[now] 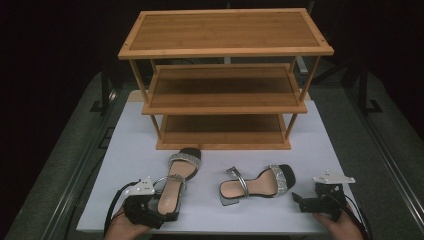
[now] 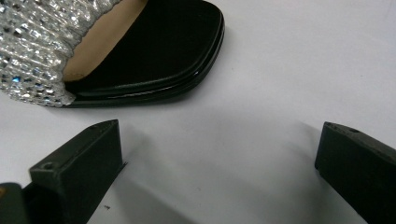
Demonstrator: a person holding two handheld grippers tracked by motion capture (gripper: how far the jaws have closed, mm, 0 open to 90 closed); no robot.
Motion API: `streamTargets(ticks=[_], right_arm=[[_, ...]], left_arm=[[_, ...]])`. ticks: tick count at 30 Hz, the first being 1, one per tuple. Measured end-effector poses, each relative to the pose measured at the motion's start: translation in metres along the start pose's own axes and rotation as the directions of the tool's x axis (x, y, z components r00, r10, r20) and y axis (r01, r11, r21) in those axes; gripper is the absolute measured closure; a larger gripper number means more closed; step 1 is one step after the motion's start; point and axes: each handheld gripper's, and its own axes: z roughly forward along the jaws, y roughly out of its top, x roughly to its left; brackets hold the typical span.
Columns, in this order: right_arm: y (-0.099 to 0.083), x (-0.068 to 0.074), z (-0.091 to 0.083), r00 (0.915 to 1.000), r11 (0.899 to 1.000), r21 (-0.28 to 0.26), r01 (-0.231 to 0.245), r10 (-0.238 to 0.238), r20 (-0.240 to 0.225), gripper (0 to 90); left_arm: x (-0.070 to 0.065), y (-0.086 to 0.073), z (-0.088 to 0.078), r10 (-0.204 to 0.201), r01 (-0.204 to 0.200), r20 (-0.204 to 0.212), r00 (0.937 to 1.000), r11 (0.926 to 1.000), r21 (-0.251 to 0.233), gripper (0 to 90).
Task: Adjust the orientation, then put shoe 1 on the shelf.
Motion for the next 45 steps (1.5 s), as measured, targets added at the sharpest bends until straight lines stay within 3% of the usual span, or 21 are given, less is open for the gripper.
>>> streamTargets(ticks=[5,11,15,22,30,45], right_arm=[[0.000,0.000,0.000,1.0000,1.000,0.000,0.000,0.000,0.000,0.2],[0.000,0.000,0.000,1.0000,1.000,0.000,0.000,0.000,0.000,0.2],[0.000,0.000,0.000,1.0000,1.000,0.000,0.000,0.000,0.000,0.2],[0.000,0.000,0.000,1.0000,1.000,0.000,0.000,0.000,0.000,0.2],[0.000,0.000,0.000,1.0000,1.000,0.000,-0.001,0.001,0.000,0.2],[0.000,0.000,0.000,1.0000,1.000,-0.001,0.001,-0.001,0.000,0.2]], left_arm=[[-0.002,0.001,-0.002,0.017,-0.017,-0.017,0.9997,0.9998,-0.005,18.4],[-0.001,0.003,-0.013,0.026,-0.026,0.002,0.9997,0.9962,-0.084,23.5],[-0.001,0.004,-0.015,0.031,-0.031,0.002,0.9995,0.9950,-0.095,23.6],[0.004,0.008,-0.020,0.011,-0.005,0.040,0.9991,0.9915,-0.130,23.6],[0.002,0.016,-0.021,0.031,-0.022,0.057,0.9979,0.9878,-0.154,23.6],[0.013,0.041,-0.017,0.063,-0.057,0.022,0.9977,0.9771,-0.205,23.6]])
